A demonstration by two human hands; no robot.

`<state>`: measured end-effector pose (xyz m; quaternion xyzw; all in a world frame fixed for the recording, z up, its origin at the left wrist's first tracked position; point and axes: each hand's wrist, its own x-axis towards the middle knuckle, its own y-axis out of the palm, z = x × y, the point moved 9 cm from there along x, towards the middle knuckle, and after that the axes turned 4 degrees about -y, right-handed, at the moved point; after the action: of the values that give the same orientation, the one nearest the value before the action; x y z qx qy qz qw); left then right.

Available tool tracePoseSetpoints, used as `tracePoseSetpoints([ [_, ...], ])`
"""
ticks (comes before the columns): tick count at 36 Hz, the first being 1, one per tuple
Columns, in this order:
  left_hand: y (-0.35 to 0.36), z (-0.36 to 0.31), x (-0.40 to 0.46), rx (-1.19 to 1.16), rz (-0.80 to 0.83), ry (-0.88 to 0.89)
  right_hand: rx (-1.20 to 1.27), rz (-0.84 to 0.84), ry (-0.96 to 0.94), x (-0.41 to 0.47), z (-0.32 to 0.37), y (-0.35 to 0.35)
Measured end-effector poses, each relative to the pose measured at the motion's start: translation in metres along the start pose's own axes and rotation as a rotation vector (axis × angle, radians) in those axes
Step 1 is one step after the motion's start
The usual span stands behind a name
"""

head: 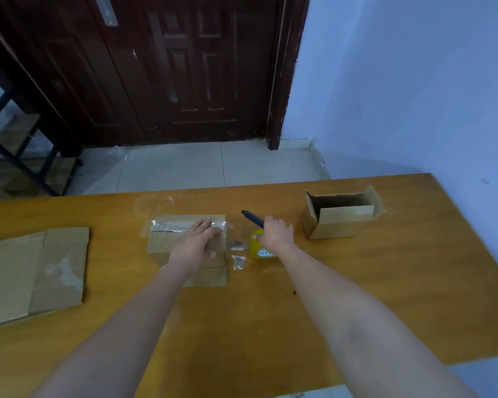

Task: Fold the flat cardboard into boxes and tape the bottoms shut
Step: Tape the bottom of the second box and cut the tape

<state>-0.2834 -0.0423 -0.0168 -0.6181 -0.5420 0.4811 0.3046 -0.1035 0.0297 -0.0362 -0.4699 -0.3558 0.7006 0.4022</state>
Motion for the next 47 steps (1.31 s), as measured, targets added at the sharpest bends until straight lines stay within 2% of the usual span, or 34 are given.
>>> tracePoseSetpoints([
  [16, -0.005, 0.003, -0.015, -0.02, -0.088, -0.048, 0.114, 0.017, 0.017, -0.013, -0.016, -0.006],
  [21, -0.007, 0.002, -0.023, -0.033, -0.117, -0.033, 0.317, 0.053, 0.045, -0.019, -0.022, 0.001],
  [26, -0.026, -0.009, -0.052, -0.045, -0.383, 0.062, 0.624, 0.148, 0.064, -0.029, -0.019, 0.015],
  [28, -0.015, -0.002, -0.062, -0.144, -0.331, -0.011, 0.687, 0.195, 0.063, -0.035, -0.016, 0.02],
  [30, 0.009, 0.007, -0.07, -0.22, -0.194, -0.086, 0.723, 0.254, 0.052, -0.041, -0.013, 0.026],
  [37, 0.075, 0.035, -0.095, -0.555, 0.191, -0.177, 0.855, 0.454, 0.055, -0.061, 0.0, 0.056],
  [43, 0.094, 0.048, -0.106, -0.904, 0.253, -0.274, 1.053, 0.617, 0.117, -0.079, 0.02, 0.101],
  [47, 0.099, 0.067, -0.118, -0.934, 0.272, -0.345, 1.087, 0.637, 0.186, -0.088, 0.029, 0.129],
])
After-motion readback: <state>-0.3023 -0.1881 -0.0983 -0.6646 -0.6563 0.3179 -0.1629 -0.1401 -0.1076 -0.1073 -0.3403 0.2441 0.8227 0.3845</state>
